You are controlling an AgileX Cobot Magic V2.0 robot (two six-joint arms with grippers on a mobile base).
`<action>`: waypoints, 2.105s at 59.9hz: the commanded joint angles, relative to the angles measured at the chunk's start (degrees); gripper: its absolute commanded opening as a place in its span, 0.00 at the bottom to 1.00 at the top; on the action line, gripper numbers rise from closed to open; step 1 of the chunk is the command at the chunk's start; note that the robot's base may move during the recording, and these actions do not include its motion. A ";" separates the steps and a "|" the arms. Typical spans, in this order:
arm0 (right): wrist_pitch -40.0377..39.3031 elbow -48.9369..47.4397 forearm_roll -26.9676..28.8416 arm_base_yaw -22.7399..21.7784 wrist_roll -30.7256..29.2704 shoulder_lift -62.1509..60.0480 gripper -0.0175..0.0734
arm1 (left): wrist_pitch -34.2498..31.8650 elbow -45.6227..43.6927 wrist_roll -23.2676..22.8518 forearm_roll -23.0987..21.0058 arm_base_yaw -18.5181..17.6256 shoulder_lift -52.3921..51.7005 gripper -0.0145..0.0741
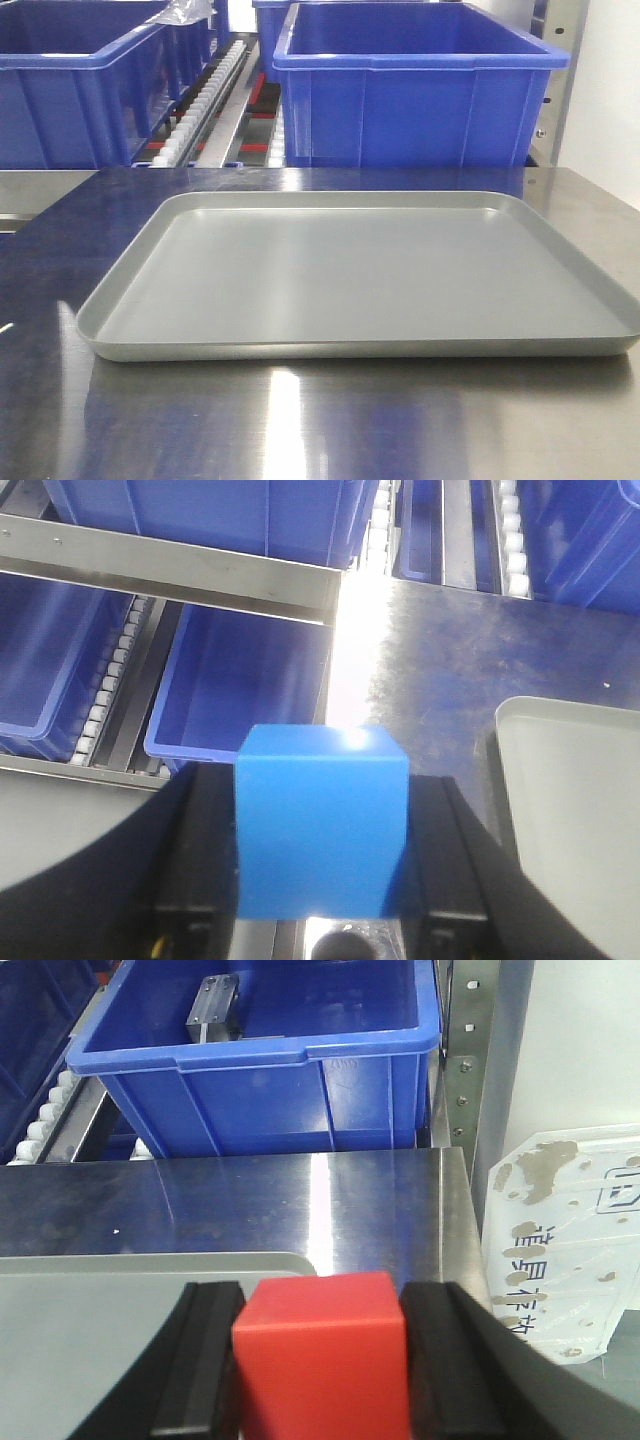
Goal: Sort and place red and blue blocks on shelf
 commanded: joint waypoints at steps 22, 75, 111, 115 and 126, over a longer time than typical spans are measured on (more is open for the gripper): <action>-4.55 -1.66 0.11 -0.40 -0.32 -0.41 0.26 | -4.43 -1.74 -0.44 0.86 -0.02 -0.28 0.31; -4.55 -1.66 0.11 -0.40 -0.32 -0.41 0.26 | -4.43 -1.74 -0.44 0.86 -0.02 -0.28 0.31; -4.55 -1.66 0.11 -0.40 -0.32 -0.41 0.26 | -4.43 -1.74 -0.44 0.86 -0.02 -0.28 0.31; -4.55 -1.66 0.11 -0.40 -0.32 -0.41 0.26 | -4.43 -1.74 -0.44 0.86 -0.02 -0.28 0.31; -4.55 -1.66 0.11 -0.40 -0.32 -0.41 0.26 | -4.43 -1.74 -0.44 0.86 -0.02 -0.28 0.31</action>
